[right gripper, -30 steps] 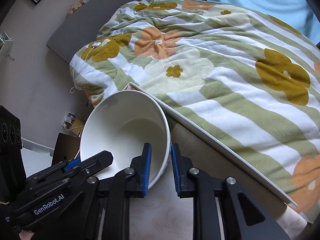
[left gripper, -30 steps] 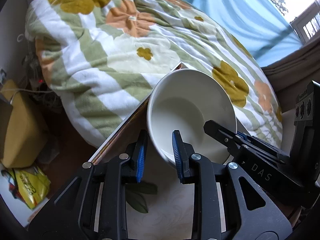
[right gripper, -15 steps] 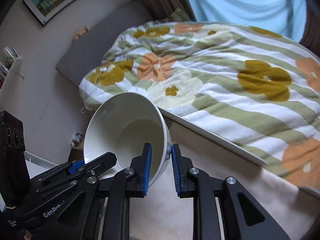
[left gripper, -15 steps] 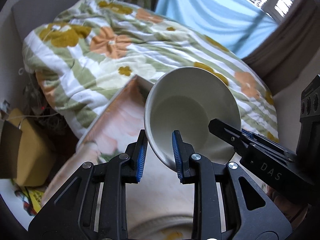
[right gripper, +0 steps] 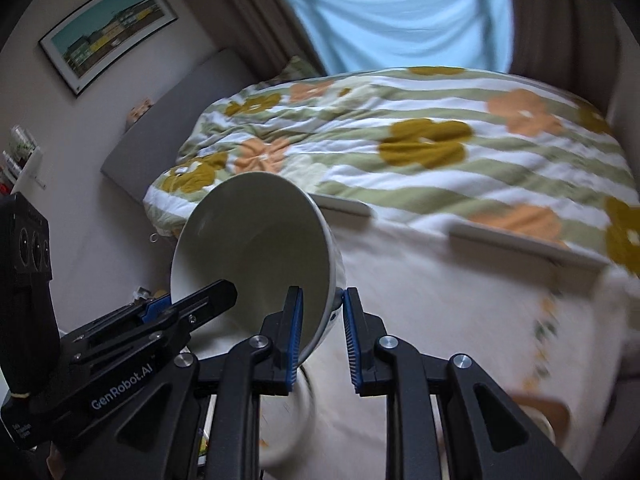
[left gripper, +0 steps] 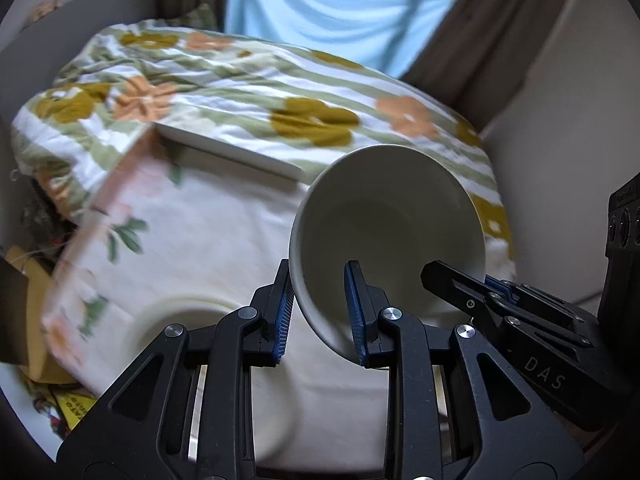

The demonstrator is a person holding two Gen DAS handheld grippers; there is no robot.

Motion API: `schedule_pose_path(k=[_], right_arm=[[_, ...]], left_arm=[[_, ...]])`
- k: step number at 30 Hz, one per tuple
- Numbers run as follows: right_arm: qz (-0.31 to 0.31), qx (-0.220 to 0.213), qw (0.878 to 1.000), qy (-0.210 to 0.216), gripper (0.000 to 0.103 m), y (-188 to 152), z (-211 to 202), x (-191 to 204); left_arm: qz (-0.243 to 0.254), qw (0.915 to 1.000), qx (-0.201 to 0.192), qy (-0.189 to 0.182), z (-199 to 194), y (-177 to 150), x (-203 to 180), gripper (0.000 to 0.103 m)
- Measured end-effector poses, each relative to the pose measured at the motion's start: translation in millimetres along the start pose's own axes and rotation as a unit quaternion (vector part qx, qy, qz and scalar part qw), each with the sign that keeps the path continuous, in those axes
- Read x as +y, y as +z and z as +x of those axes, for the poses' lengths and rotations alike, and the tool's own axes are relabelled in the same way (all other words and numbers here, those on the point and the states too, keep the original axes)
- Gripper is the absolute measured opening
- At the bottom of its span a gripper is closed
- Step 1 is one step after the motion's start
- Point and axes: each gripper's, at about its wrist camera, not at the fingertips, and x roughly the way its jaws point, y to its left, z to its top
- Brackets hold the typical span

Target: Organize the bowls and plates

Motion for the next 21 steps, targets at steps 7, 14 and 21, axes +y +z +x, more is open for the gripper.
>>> schedule_pose_path(k=[7,14,21], right_arm=[[0.028,0.002,0.999,-0.041,0.018,-54,-49,-54],[0.077,0.023,0.995,-0.066,0.018,-96,-67,-102],[0.099,0.04,0.991,-0.083,0.018,-120,-61,-129]], left_arm=[[0.024,0.9982,0.04,-0.037,11,-55,-68,0.022],[0.051,0.9929,0.094,-0.052,36,-88,-112,0.022],[0.084,0.9867,0.132,-0.044,63,-110,-134,0.022]])
